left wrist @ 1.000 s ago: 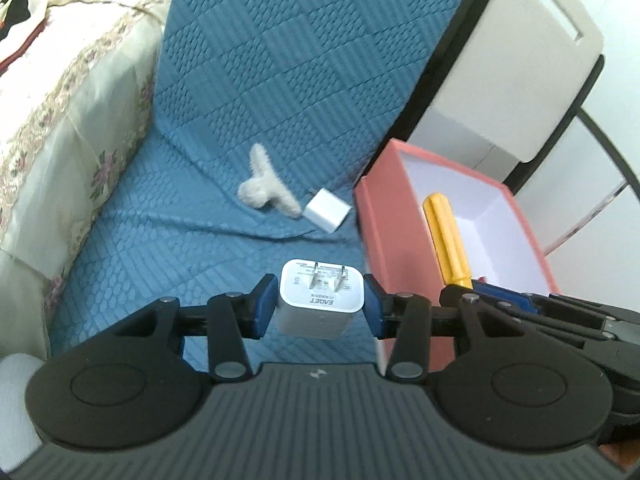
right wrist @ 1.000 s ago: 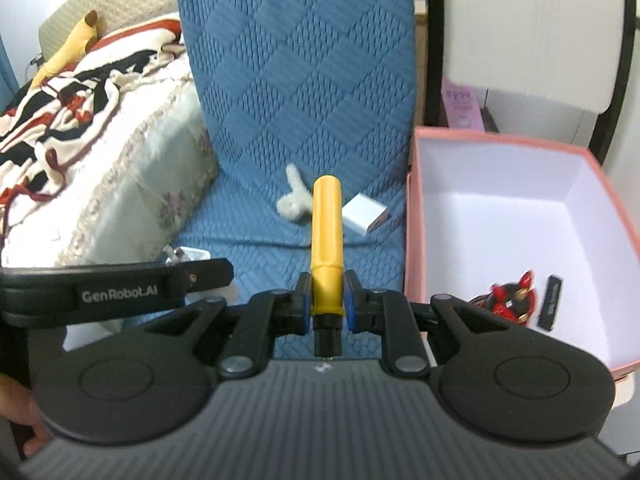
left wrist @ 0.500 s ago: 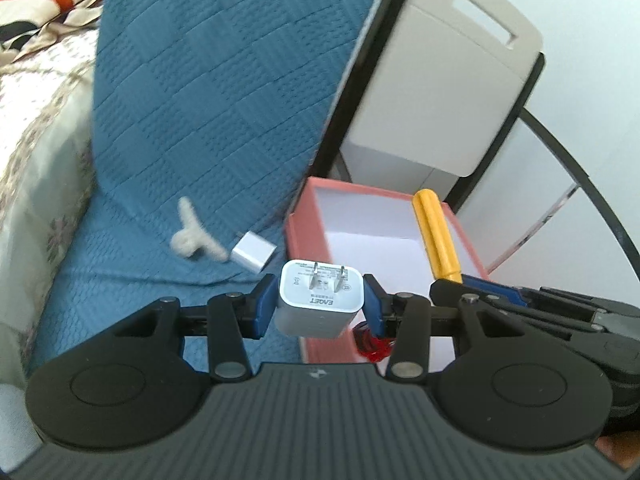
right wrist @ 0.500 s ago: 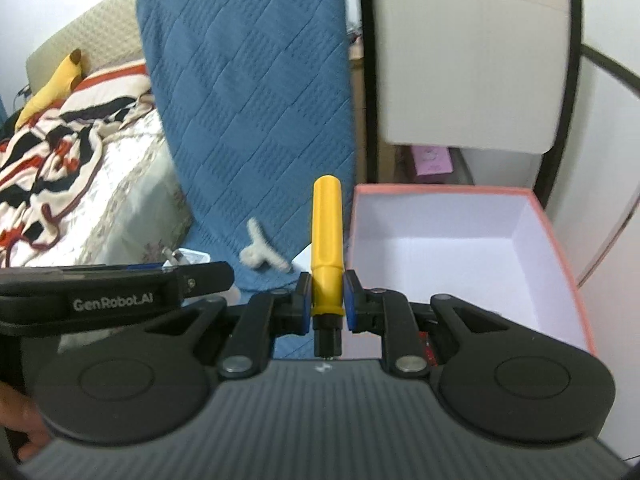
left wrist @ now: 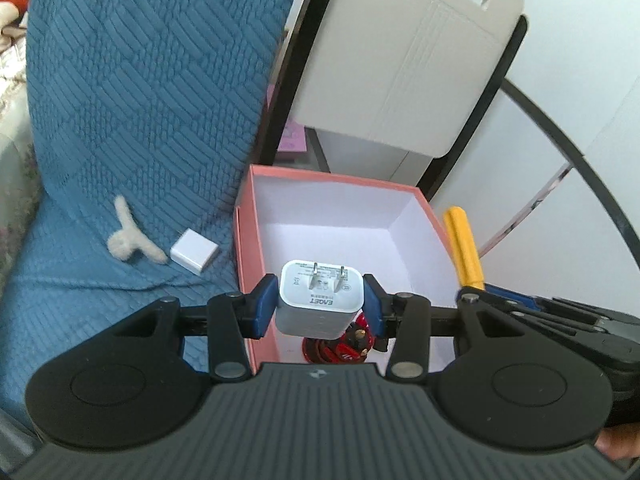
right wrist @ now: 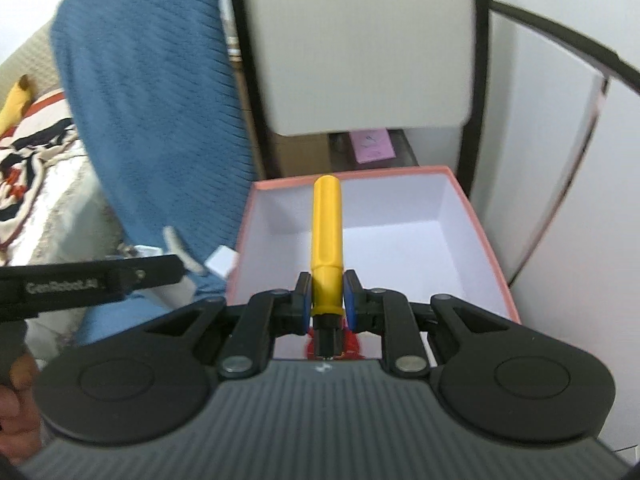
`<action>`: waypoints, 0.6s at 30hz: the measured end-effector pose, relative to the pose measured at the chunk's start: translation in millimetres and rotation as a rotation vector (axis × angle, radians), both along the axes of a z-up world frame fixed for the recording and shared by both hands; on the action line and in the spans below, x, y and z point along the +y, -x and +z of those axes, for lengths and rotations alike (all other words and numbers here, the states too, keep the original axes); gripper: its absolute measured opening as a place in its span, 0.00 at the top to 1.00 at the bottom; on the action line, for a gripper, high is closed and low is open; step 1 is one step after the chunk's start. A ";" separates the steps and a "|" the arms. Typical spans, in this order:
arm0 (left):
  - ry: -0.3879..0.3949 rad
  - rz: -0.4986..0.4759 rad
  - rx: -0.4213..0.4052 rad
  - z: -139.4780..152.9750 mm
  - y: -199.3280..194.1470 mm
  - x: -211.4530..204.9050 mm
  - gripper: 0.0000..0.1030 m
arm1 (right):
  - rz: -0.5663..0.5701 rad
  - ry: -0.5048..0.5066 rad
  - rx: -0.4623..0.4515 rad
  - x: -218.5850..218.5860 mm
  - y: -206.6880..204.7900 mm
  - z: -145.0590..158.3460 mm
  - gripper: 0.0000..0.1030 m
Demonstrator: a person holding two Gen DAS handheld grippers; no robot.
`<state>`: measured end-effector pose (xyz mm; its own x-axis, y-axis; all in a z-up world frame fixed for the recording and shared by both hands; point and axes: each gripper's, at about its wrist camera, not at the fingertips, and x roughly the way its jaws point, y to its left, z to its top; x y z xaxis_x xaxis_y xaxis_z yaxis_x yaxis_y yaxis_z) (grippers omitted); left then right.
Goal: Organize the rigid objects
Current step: 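Lower the charger into the box and open the left tool while the right tool releases the screwdriver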
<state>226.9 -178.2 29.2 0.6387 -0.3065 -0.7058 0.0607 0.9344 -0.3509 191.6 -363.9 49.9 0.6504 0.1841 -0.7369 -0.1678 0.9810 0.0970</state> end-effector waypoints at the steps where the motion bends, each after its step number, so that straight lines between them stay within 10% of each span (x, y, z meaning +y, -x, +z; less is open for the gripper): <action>1: 0.003 0.004 0.009 -5.8 -4.8 -3.1 0.50 | -0.009 0.001 0.008 -6.5 -3.0 -4.7 0.81; 18: -0.017 -0.003 0.182 -105.3 -92.3 -52.2 0.50 | -0.075 0.030 0.164 -59.7 -77.8 -107.2 0.81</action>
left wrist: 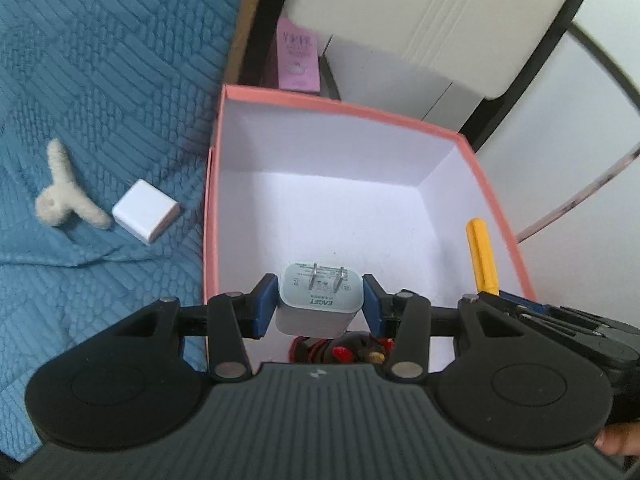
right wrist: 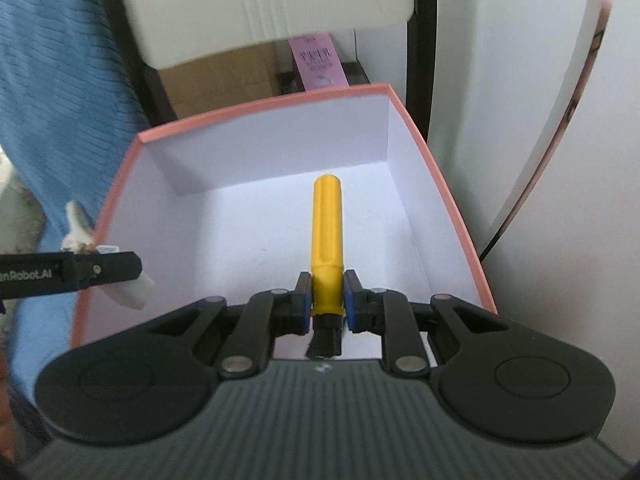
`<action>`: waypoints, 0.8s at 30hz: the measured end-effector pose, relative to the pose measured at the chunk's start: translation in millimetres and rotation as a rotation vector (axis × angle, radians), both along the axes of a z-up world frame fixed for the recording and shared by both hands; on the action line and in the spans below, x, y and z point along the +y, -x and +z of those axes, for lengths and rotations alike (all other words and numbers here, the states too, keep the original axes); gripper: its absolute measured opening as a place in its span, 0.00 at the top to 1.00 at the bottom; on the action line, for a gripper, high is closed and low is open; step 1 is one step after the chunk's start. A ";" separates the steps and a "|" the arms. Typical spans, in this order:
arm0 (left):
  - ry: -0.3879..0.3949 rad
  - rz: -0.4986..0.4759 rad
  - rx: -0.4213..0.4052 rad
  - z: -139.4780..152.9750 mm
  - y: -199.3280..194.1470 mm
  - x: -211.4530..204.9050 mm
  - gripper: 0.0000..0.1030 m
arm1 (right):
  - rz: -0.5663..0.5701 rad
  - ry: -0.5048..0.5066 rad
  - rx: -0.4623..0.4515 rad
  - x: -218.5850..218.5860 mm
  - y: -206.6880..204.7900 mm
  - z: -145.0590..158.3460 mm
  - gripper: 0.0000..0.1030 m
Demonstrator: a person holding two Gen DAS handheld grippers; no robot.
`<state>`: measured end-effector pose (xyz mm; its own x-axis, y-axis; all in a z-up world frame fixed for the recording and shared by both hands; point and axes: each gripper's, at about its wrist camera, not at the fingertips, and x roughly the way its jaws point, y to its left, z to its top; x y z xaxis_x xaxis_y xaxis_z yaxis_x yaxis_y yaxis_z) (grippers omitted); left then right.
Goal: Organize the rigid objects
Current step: 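Lower the charger into the box and open the left tool while the right tool releases the screwdriver, then move both tools back toward the fluffy toy and second charger on the cushion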
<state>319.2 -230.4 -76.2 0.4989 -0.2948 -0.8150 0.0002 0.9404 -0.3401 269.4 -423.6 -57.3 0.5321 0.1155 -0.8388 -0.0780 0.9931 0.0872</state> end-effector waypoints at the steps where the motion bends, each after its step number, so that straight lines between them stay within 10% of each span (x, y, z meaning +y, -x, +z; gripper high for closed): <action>1: 0.002 -0.001 0.009 -5.4 -4.9 -2.9 0.50 | 0.000 0.001 0.012 -1.2 -4.5 -7.1 0.81; 12: -0.007 -0.018 0.016 -29.5 -29.0 -21.2 0.50 | -0.010 -0.057 0.100 -14.9 -28.9 -53.1 0.81; 24: -0.014 -0.001 -0.061 14.1 -12.6 -15.6 0.49 | 0.033 -0.029 0.028 -1.5 -22.7 -14.4 0.77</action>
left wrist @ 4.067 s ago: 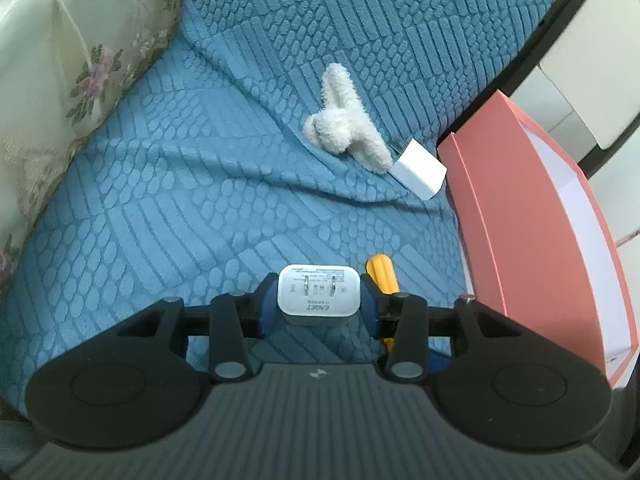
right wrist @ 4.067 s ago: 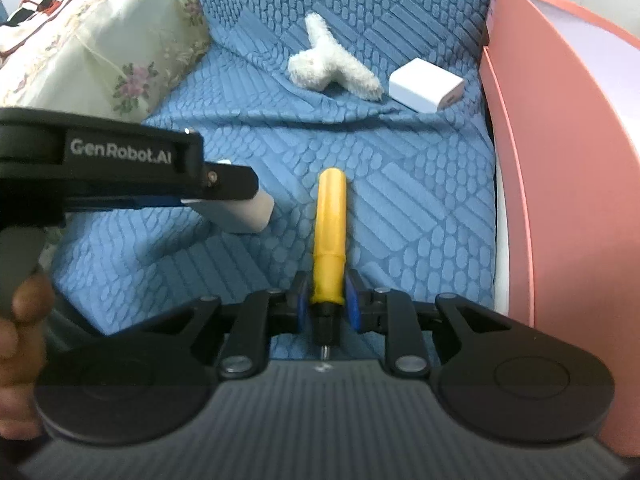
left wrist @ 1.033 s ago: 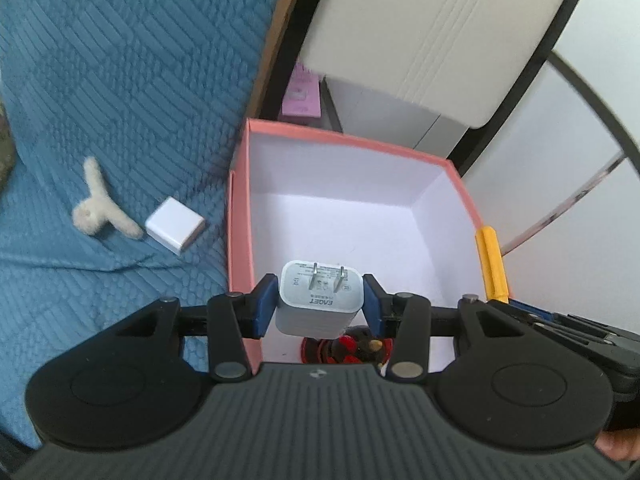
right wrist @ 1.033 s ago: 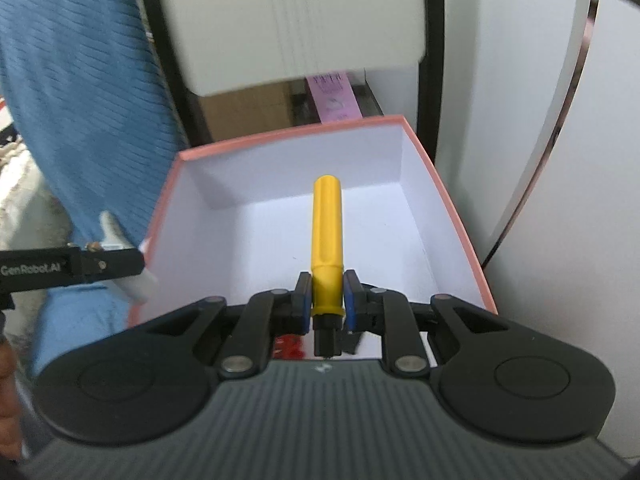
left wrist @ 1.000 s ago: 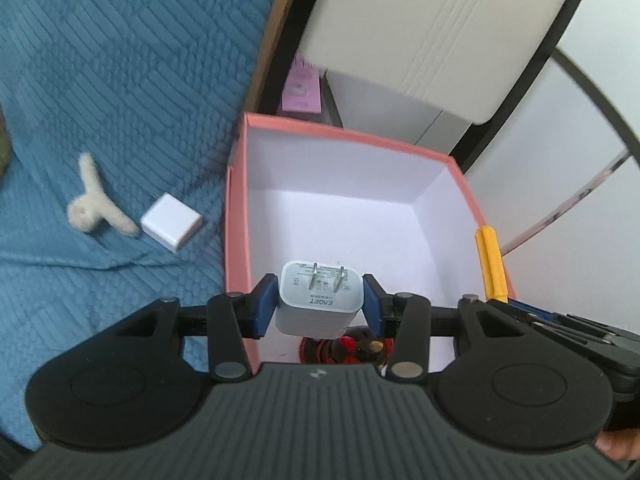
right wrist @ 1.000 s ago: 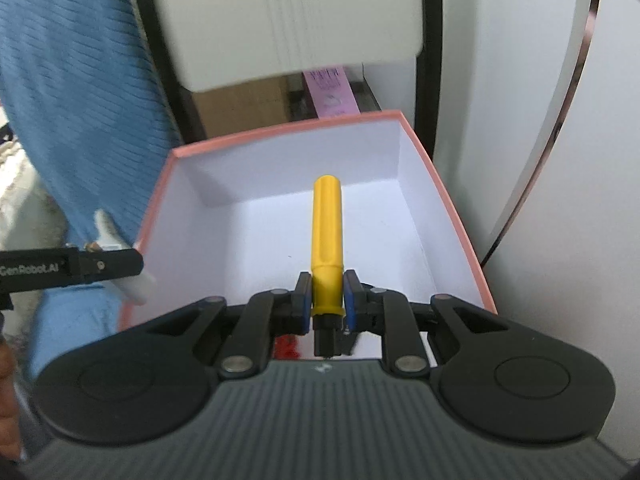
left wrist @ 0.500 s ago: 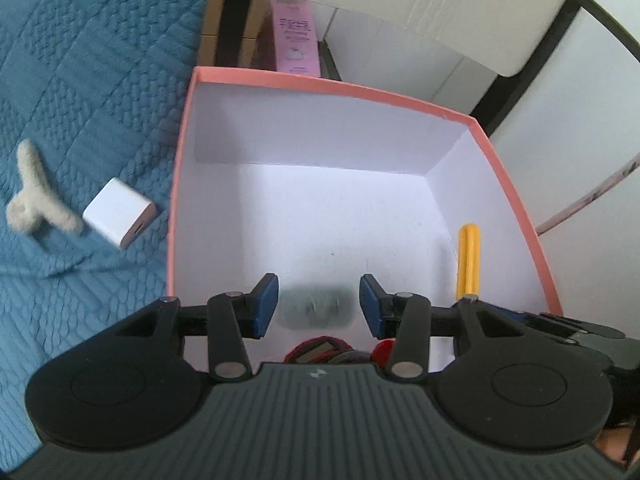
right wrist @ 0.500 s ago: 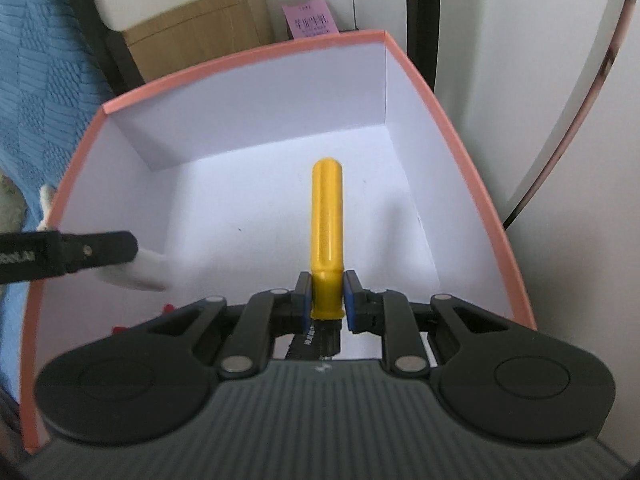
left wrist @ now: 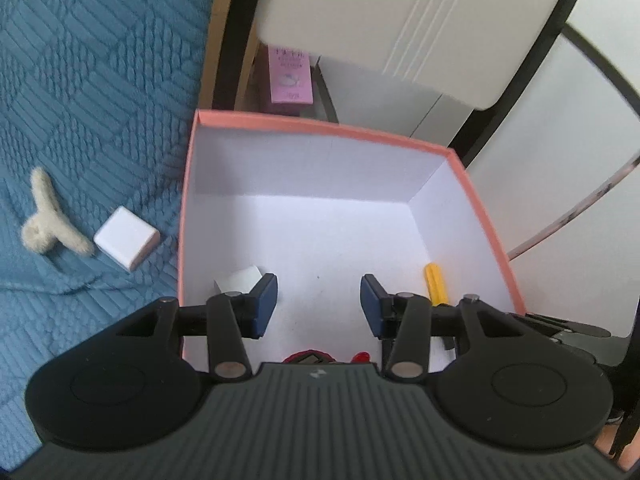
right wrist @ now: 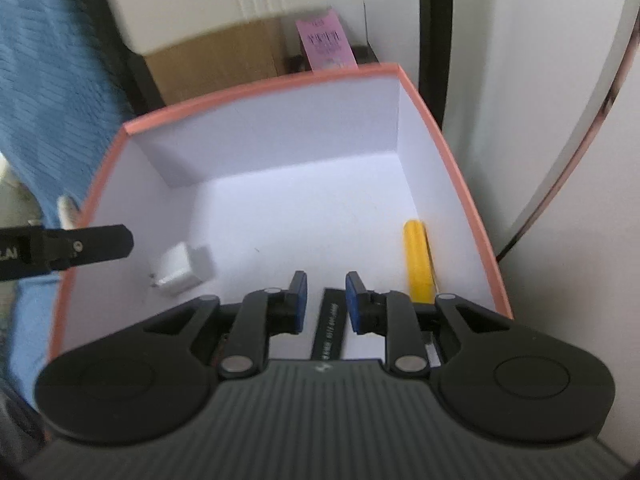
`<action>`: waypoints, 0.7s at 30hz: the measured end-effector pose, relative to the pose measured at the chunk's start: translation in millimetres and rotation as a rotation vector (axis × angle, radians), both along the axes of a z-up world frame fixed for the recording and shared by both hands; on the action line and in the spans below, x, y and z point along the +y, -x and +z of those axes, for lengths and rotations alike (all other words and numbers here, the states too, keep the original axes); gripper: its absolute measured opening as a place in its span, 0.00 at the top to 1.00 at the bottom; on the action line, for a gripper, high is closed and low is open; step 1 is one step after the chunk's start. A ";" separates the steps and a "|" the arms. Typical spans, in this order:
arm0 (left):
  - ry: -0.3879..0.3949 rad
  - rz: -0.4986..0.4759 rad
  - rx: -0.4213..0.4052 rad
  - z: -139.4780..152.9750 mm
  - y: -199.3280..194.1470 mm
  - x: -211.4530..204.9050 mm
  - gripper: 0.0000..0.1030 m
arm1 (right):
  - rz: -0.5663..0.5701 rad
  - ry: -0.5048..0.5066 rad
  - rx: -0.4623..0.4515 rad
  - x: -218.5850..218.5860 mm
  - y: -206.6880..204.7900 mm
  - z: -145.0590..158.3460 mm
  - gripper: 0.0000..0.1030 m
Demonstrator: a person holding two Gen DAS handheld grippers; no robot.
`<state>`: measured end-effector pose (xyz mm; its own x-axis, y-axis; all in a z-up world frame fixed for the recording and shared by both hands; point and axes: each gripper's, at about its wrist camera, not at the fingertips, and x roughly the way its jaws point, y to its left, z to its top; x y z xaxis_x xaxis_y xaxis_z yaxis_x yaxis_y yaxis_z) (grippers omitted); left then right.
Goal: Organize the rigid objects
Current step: 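Move both tools back toward the fluffy toy and second charger on the cushion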
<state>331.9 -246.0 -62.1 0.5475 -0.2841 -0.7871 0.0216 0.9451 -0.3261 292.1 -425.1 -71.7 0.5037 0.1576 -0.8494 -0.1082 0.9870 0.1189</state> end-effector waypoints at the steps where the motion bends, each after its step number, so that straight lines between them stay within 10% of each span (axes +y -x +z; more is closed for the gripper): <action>1: -0.002 0.001 -0.013 7.3 4.5 2.6 0.49 | 0.001 -0.005 -0.012 1.9 3.0 6.8 0.77; 21: -0.006 0.094 -0.239 129.6 131.5 85.9 0.49 | 0.075 -0.097 -0.245 66.7 107.1 141.8 0.77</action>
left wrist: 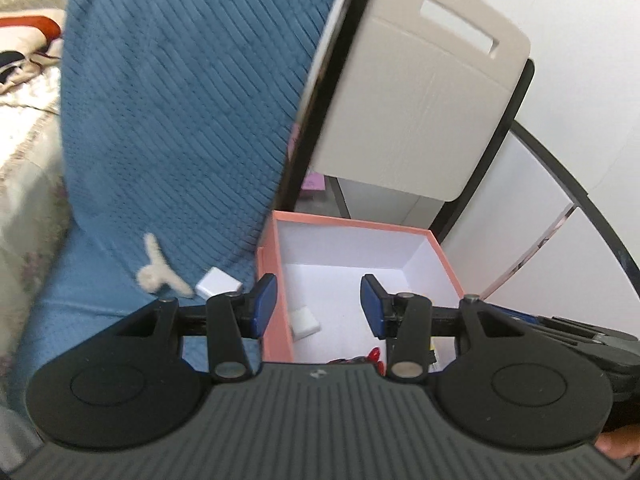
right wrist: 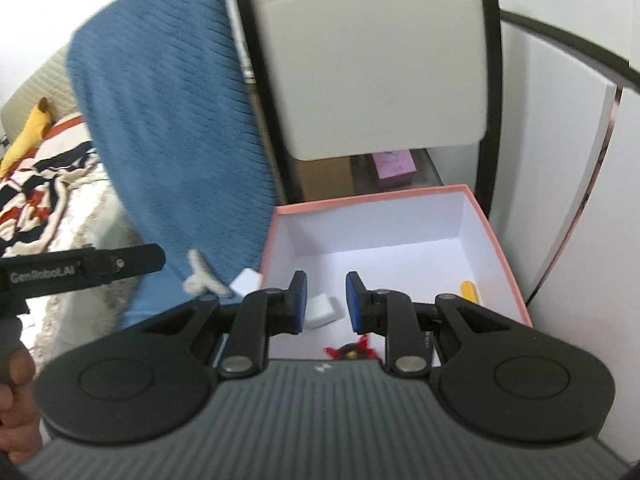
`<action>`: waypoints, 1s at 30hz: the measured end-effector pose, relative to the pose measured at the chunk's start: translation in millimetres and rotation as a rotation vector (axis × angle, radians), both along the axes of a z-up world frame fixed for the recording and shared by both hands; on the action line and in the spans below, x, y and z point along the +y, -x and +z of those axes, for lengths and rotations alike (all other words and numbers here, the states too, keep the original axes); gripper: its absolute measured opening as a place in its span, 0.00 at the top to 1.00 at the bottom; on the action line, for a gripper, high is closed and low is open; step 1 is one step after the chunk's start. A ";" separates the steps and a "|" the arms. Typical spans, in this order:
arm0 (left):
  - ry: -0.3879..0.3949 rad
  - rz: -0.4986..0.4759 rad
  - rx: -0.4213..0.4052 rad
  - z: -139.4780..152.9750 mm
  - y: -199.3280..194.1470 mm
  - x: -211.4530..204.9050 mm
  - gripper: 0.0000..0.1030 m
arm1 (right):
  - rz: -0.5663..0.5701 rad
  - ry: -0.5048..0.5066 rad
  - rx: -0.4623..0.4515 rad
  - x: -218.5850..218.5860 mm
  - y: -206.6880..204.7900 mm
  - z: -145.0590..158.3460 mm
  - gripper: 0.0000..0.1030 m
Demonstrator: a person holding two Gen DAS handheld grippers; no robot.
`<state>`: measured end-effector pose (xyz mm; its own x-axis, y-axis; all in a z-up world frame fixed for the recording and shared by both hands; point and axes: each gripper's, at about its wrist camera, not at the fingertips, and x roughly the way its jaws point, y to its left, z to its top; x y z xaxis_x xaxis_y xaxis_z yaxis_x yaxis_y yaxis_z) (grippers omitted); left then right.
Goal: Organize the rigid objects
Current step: 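Move both tools back toward the fluffy toy and second charger on the cushion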
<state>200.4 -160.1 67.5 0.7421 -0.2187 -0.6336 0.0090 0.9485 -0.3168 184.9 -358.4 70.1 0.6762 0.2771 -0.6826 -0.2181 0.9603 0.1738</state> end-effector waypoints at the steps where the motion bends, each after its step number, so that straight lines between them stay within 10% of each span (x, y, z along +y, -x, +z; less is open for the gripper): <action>1: -0.001 0.001 -0.006 2.8 7.4 4.2 0.49 | 0.005 -0.002 -0.005 4.3 7.2 4.1 0.77; 30: -0.022 0.070 -0.028 -14.6 166.2 99.0 0.49 | 0.105 0.021 -0.004 96.7 142.6 -5.1 0.77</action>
<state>34.2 -61.1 52.9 0.7729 -0.1518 -0.6161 -0.0490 0.9538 -0.2965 42.4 -261.7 65.0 0.6465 0.3324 -0.6867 -0.3186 0.9355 0.1528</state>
